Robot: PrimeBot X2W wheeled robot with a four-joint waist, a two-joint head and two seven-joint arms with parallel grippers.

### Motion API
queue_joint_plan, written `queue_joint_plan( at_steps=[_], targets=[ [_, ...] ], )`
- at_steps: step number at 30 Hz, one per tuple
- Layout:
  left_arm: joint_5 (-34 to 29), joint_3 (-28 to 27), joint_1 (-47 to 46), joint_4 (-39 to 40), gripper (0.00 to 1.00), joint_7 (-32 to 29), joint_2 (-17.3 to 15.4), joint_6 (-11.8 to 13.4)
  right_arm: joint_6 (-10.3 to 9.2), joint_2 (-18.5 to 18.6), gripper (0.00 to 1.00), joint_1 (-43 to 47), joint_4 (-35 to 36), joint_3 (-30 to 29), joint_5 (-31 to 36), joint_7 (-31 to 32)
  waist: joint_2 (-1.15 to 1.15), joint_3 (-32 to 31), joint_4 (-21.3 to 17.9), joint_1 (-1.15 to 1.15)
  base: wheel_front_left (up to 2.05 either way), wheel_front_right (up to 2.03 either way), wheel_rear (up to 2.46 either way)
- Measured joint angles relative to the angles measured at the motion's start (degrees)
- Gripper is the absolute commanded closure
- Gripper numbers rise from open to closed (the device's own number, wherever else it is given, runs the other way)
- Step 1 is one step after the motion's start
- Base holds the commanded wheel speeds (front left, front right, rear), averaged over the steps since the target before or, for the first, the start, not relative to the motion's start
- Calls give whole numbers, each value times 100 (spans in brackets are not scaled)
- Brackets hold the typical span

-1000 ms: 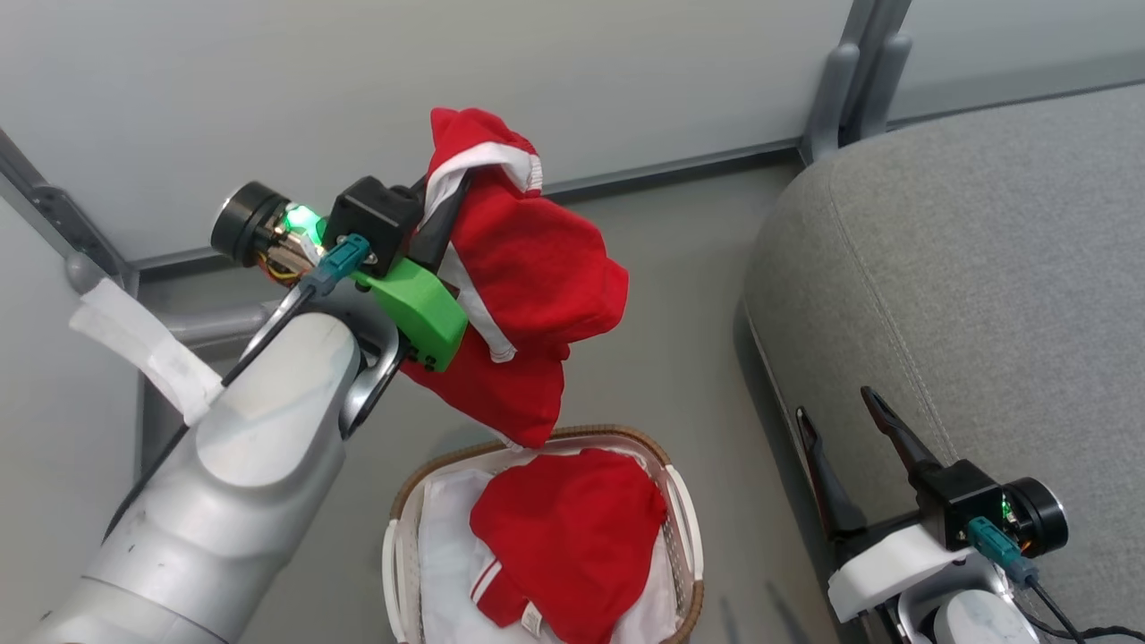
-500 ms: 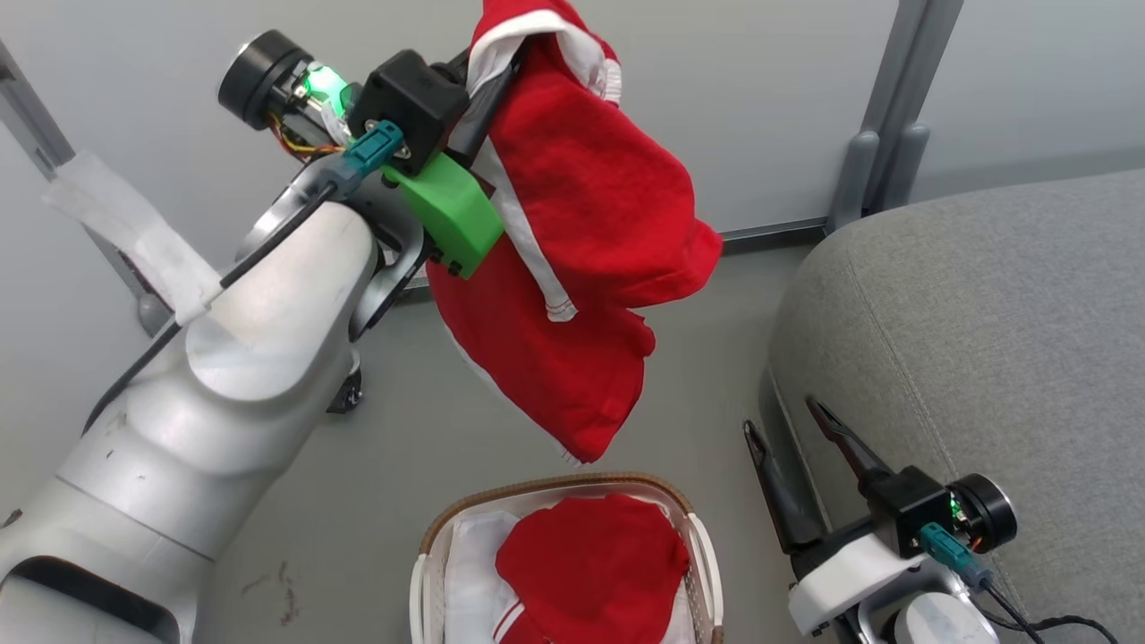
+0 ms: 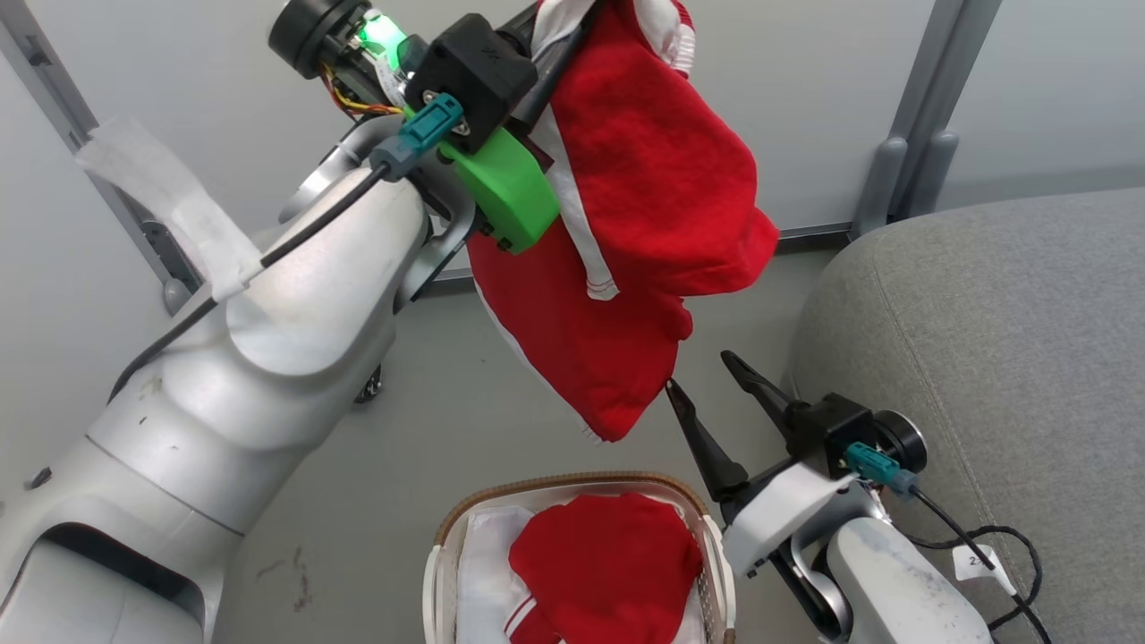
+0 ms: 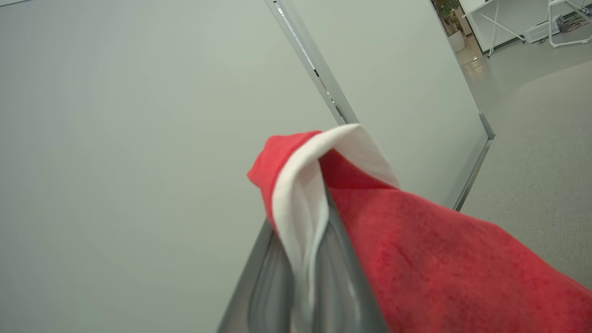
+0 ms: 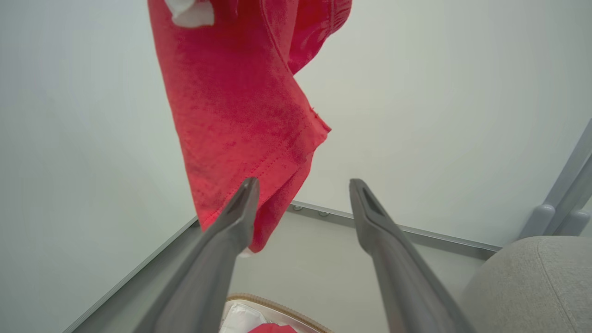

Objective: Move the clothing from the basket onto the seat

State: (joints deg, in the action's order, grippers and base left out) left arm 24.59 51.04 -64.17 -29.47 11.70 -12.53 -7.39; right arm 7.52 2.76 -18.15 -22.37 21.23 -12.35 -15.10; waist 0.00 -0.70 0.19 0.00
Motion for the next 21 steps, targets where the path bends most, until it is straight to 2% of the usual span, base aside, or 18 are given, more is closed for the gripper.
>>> queue_joint_plan(
  at_steps=[10,15,21],
  targets=[
    [13,248,-153,178,100,67,144,-1,0,2,0,-575,-1029,844,-832,0,0,1,153,0,0,0,0],
    [15,307,-163,332,100,47,188,0,0,-3,0,-867,-1051,1263,-1109,0,0,-2,200,0,0,0,0],
    [65,321,-163,449,100,12,192,9,0,3,0,-1121,-1002,1330,-1109,0,0,6,206,0,0,0,0]
  ],
)
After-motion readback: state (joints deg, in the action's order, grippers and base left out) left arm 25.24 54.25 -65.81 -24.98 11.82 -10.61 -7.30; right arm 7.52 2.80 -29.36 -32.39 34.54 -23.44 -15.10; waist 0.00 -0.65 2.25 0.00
